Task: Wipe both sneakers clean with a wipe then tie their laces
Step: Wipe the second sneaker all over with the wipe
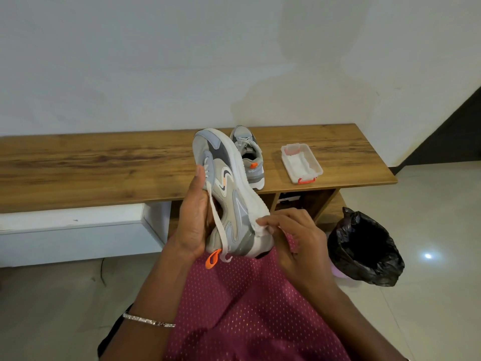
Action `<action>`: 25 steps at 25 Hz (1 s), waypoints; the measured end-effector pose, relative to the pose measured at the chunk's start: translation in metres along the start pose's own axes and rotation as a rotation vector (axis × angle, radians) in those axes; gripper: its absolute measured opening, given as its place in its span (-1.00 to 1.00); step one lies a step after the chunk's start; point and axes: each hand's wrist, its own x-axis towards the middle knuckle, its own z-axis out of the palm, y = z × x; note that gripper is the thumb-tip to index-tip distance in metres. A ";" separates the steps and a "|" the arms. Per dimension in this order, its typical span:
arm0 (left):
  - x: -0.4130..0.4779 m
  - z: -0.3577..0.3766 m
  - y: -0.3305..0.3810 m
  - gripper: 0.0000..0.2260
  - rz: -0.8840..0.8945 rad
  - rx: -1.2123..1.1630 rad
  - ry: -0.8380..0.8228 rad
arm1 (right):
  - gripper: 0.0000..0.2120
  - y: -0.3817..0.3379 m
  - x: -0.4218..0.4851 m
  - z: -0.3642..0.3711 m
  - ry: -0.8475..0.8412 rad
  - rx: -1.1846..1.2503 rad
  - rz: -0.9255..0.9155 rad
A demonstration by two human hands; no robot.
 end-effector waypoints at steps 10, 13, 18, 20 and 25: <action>-0.003 0.004 -0.006 -0.25 -0.025 0.007 -0.096 | -0.74 0.012 0.053 0.005 0.045 0.066 -0.023; -0.002 -0.001 -0.001 -0.24 -0.007 -0.014 -0.082 | -0.72 0.010 0.030 -0.002 0.039 0.080 -0.039; 0.000 -0.003 0.001 -0.27 0.000 -0.007 0.005 | -0.72 0.006 -0.002 -0.008 -0.001 0.065 -0.039; -0.001 0.004 0.002 -0.35 0.011 0.029 0.010 | -0.75 0.008 0.004 -0.008 0.006 0.046 -0.036; -0.005 0.016 -0.001 -0.35 -0.026 0.019 -0.047 | -0.82 0.001 0.042 0.005 0.048 0.088 -0.066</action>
